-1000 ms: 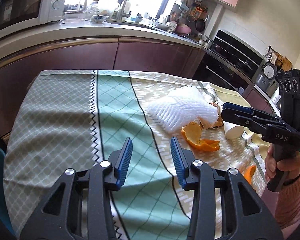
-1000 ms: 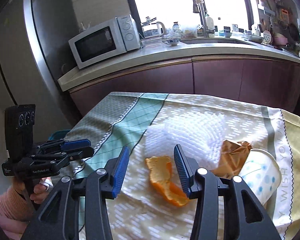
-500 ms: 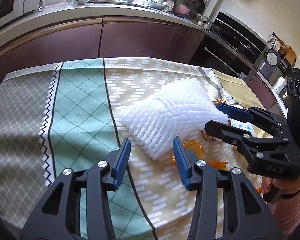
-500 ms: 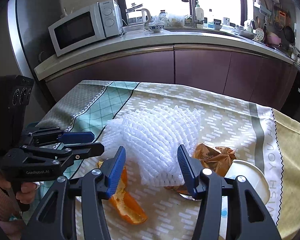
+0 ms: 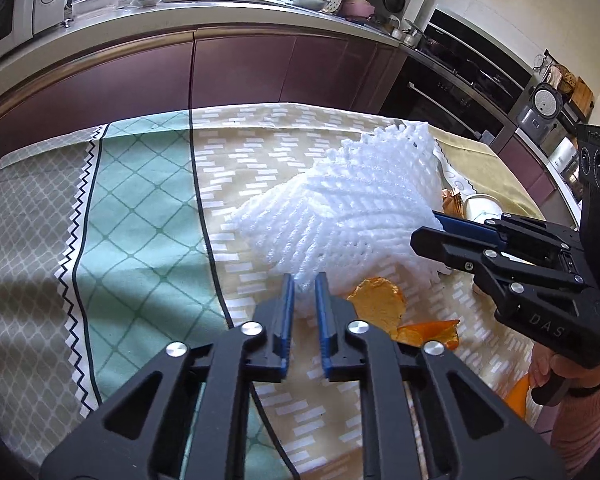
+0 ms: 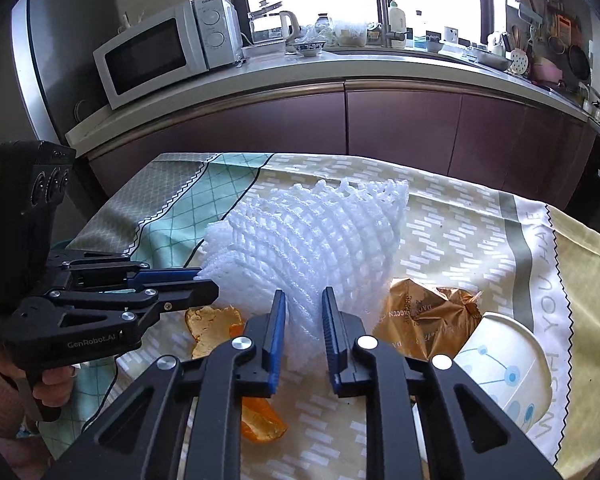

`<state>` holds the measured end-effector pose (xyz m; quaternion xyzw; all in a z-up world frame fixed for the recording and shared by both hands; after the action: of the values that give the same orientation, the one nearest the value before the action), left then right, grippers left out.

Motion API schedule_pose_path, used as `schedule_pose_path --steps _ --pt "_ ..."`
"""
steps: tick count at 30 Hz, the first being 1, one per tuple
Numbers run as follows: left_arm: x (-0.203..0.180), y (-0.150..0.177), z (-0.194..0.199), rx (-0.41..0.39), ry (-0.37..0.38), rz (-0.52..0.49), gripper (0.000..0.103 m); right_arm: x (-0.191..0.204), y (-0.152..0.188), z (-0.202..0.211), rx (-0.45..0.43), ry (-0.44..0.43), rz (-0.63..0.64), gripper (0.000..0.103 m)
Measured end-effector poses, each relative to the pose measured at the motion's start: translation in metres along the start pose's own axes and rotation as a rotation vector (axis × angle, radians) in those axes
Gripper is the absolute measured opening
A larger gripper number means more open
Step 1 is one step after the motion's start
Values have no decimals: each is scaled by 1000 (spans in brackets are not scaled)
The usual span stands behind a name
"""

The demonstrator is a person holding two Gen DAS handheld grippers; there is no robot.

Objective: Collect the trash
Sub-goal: 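Close the left tool on one foam net while the right tool grasps another, then carry both white foam nets in both tools over the teal bin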

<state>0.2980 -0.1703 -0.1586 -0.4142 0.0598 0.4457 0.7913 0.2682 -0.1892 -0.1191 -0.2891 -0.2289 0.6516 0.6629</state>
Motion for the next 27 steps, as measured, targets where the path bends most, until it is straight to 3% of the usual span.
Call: schedule_pose_path --steps 13,27 --pt "-6 1 51 -95 -4 -19 7 -5 -13 38 -92 -54 -55 12" --pt "5 22 132 -205 -36 5 7 24 -20 76 -166 -141 -61 12"
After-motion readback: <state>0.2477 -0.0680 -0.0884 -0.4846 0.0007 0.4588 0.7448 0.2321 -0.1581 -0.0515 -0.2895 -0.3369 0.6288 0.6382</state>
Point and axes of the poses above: each gripper's, at about its wrist camera, not at the fingertips, and z roughly against the way its jaws point, x to its left, y to its underside, the point moved 10 cm from there along -z, roughly the way its jaws point, and after that the axes turned 15 degrees about y, right-handed, at the moved point
